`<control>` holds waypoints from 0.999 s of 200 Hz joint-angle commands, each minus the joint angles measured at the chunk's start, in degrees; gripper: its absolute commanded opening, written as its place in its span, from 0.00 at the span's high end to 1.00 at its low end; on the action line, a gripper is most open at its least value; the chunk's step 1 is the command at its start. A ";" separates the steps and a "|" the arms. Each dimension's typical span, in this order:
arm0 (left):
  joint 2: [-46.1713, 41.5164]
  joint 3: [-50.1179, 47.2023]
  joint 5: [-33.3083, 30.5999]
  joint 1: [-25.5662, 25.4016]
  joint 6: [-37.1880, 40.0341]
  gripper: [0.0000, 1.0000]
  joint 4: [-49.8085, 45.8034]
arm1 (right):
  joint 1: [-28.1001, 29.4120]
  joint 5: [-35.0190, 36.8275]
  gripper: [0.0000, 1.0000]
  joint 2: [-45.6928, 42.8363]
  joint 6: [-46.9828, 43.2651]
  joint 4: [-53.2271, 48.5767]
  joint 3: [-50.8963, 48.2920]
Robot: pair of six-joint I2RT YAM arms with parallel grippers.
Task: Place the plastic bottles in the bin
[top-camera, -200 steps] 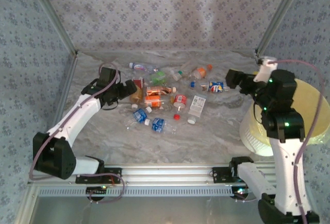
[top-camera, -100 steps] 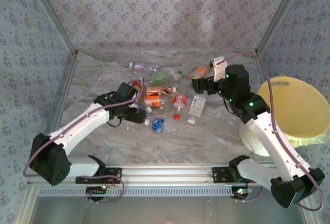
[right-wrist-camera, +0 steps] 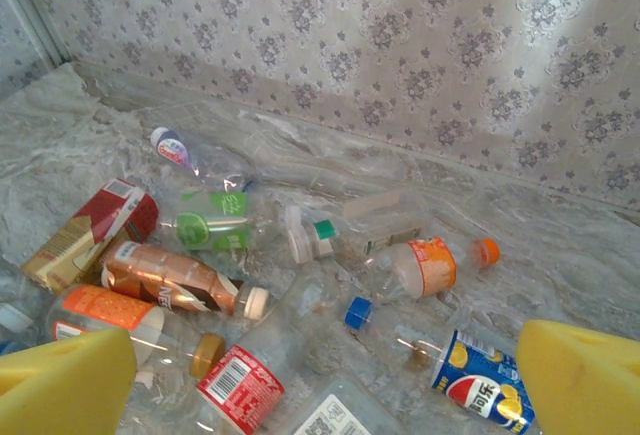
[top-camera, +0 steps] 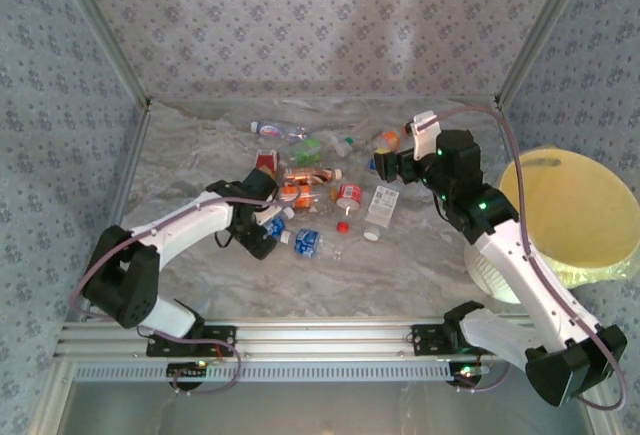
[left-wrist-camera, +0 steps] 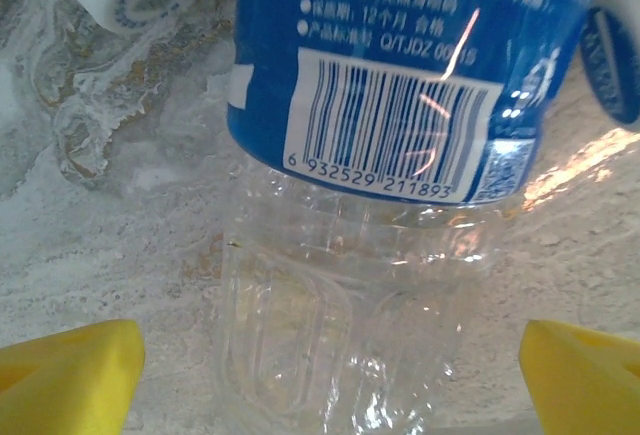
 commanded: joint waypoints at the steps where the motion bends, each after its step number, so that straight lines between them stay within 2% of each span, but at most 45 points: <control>1: -0.22 -1.92 -0.44 0.89 3.04 0.05 3.91 | 0.26 1.56 0.00 -1.60 -1.87 0.49 -0.53; 40: 3.88 -3.29 -1.81 0.99 4.61 0.13 6.41 | 0.27 2.01 0.00 -3.36 -2.70 0.28 -2.17; 74: 2.61 -3.89 -1.64 0.78 4.70 0.23 9.05 | 0.20 2.32 0.00 -5.33 -3.70 -0.27 -3.13; 101: 1.34 -4.06 -1.64 0.70 4.44 0.35 9.10 | 0.19 2.54 0.00 -6.37 -4.22 -0.15 -3.80; 147: -2.86 -3.36 -1.89 0.50 3.77 0.41 7.65 | 0.12 2.39 0.00 -6.75 -3.98 0.48 -4.79; 163: -4.86 -1.64 -0.94 0.49 3.21 0.43 5.39 | 0.12 3.93 0.00 -6.44 -1.63 2.99 -6.23; 200: -10.89 3.61 3.62 0.56 -0.05 0.48 5.16 | 0.61 0.89 0.00 -5.72 13.16 8.74 -9.98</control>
